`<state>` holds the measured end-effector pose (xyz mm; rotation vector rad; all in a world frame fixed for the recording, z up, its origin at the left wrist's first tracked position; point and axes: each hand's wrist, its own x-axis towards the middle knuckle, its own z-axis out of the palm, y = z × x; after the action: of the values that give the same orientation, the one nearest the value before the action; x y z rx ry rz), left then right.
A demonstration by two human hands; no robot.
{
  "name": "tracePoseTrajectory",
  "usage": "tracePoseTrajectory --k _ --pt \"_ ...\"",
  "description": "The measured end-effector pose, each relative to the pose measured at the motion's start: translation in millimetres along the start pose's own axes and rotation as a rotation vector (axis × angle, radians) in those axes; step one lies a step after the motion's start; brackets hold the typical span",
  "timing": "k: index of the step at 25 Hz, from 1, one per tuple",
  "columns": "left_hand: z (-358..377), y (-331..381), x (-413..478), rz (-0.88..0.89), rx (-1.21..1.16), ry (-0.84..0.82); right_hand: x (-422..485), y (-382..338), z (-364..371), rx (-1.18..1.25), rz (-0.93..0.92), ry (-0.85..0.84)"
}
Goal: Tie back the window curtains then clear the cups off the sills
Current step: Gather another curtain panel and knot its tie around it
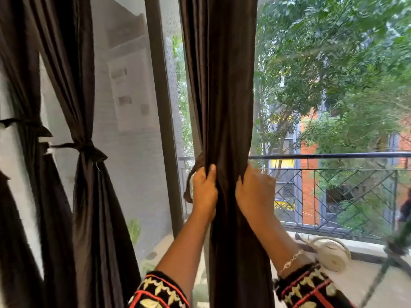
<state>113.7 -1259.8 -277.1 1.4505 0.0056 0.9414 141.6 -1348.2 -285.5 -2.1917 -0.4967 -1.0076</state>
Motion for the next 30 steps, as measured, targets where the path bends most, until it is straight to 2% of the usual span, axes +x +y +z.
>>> tracePoseTrajectory --k 3,6,8,10,12,14,15,17,18,20,22,24,27,30 --pt "11.3 3.4 -6.6 -0.021 -0.032 -0.032 -17.6 -11.1 13.9 -0.109 -0.116 0.042" --pt "13.5 -3.7 -5.2 -0.095 -0.071 -0.125 -22.3 -10.7 19.3 -0.104 -0.125 -0.138" --pt "13.4 -8.3 -5.2 -0.13 -0.2 -0.236 -26.0 -11.0 18.8 -0.091 -0.139 -0.159" --pt "13.8 -6.8 -3.5 -0.097 -0.177 -0.261 -30.6 -8.8 19.3 -0.009 -0.158 -0.211" --pt "14.7 -7.8 0.6 -0.082 -0.122 -0.214 -34.7 2.3 23.4 0.135 -0.207 -0.268" --pt "12.6 -13.2 6.4 -0.079 -0.14 -0.155 -36.8 20.5 28.4 0.493 -0.207 -0.35" --pt "10.6 -15.7 8.6 -0.076 -0.173 -0.135 -36.7 27.8 28.0 0.742 -0.135 -0.38" --pt "7.1 -17.9 10.4 -0.061 -0.256 -0.148 -34.6 37.5 29.4 1.234 0.153 -0.373" --pt "5.8 -17.1 10.0 -0.047 -0.284 -0.173 -31.3 39.3 31.4 1.359 0.307 -0.379" --pt "2.0 -15.0 10.4 -0.057 -0.306 -0.223 -20.0 36.7 34.3 1.358 0.408 -0.458" --pt "-3.0 -13.5 10.3 -0.091 -0.321 -0.275 -5.8 28.8 31.7 1.328 0.349 -0.527" --pt "-7.7 -12.3 9.9 -0.132 -0.365 -0.336 9.1 24.3 26.6 1.318 0.267 -0.522" --pt "-12.8 -13.6 10.7 -0.166 -0.474 -0.424 24.7 18.3 23.8 1.504 0.187 -0.407" --pt "-10.9 -16.3 13.1 -0.102 -0.451 -0.377 30.2 11.3 19.6 1.612 0.174 -0.239"
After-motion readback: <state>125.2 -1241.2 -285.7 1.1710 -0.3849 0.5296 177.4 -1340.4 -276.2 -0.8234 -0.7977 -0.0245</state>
